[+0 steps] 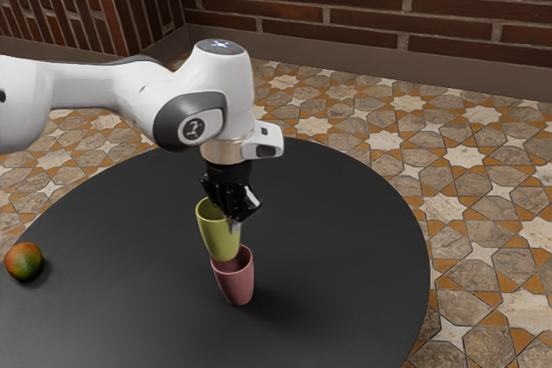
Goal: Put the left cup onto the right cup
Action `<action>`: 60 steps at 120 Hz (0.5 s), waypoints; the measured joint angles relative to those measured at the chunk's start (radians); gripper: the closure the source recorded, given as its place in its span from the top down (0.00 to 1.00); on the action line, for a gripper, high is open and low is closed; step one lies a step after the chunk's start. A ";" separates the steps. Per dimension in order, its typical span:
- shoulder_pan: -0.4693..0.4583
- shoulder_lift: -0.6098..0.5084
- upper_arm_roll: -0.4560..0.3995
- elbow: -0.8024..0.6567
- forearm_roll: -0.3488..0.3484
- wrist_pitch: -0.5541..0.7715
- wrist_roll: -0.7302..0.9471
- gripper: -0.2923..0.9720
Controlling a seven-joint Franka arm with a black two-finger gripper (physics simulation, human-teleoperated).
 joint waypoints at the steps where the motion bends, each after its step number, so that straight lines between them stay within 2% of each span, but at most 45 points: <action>1: 0.001 0.000 0.000 0.000 0.000 0.000 -0.001 0.15; 31: 0.032 -0.003 -0.016 -0.002 0.000 0.002 -0.019 0.15; 60: 0.024 -0.004 -0.026 -0.002 0.001 0.002 -0.033 0.15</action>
